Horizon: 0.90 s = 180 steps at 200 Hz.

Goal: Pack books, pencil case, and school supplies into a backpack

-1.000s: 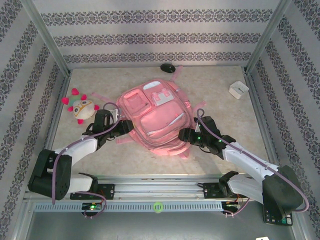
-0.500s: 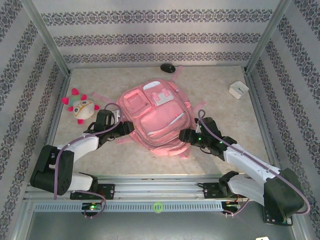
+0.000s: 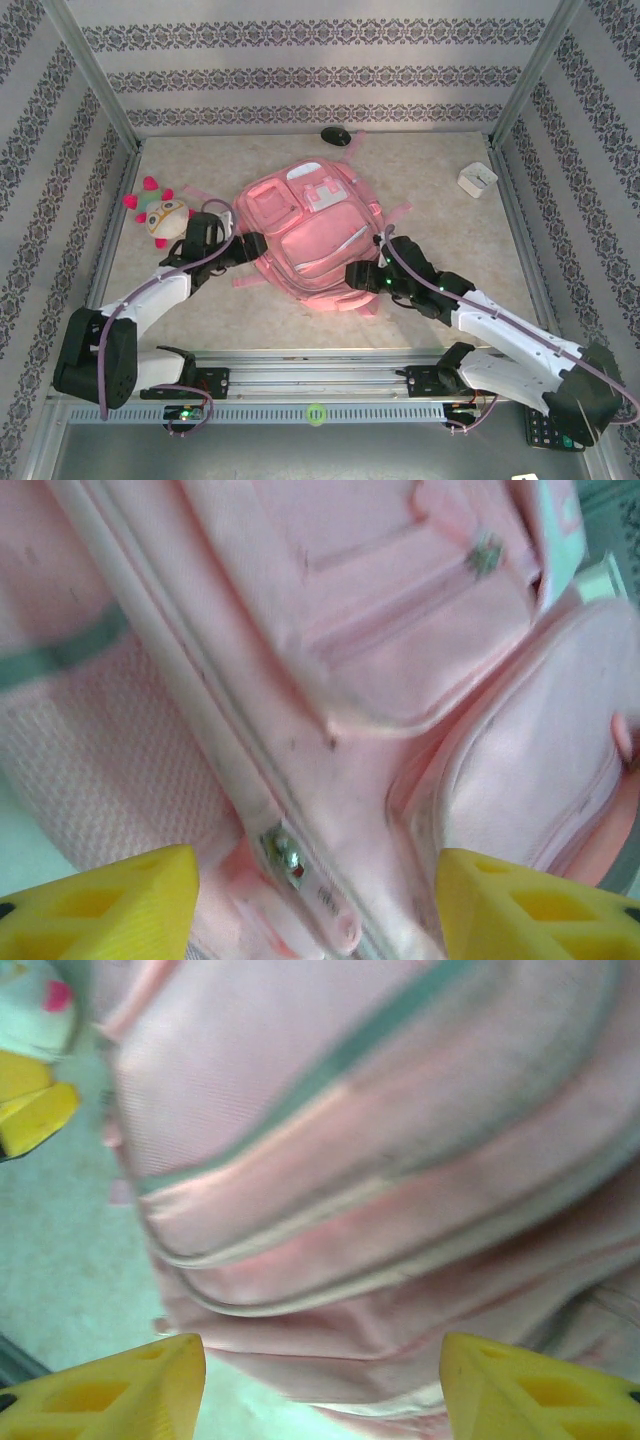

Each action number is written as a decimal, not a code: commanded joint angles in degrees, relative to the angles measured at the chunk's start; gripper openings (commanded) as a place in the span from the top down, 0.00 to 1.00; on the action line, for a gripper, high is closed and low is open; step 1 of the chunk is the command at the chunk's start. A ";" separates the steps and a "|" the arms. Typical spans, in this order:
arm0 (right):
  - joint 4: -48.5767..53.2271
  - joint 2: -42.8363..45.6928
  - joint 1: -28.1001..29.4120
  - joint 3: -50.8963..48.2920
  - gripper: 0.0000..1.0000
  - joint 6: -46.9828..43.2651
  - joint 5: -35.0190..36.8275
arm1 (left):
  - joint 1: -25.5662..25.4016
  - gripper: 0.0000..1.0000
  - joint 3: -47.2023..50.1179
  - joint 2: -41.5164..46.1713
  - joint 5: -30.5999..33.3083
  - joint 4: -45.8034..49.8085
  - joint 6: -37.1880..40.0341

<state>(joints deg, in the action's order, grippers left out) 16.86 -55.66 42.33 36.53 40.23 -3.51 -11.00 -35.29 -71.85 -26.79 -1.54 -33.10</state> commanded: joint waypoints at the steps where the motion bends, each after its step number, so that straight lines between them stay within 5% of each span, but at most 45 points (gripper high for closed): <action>1: 2.28 -1.95 3.80 2.27 0.36 2.41 4.78 | 1.84 0.35 -6.56 -2.01 3.81 6.07 0.61; 17: 0.52 -4.64 4.74 1.19 0.30 6.15 3.08 | 2.37 0.35 -10.27 -6.46 3.85 7.33 0.85; 70: -4.43 -8.36 -0.80 -4.96 0.34 7.37 -1.32 | 2.59 0.45 -14.57 -18.68 3.72 5.84 0.01; 97: -8.68 -10.46 -5.75 -7.11 0.37 4.80 -3.95 | 2.61 0.81 -11.98 -20.78 1.08 0.98 -2.50; 120: -13.54 -12.99 -10.80 -8.26 0.42 1.24 -5.52 | 2.53 0.98 -7.49 -18.28 -0.31 -2.96 -5.63; 180: -21.18 -25.09 -23.87 -0.90 0.42 -10.04 -16.60 | -0.24 0.98 9.11 -0.72 -0.54 -12.92 -16.81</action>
<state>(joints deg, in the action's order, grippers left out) -1.74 -77.12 21.30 31.79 37.08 -16.25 -9.37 -31.31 -77.67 -26.41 -10.33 -44.49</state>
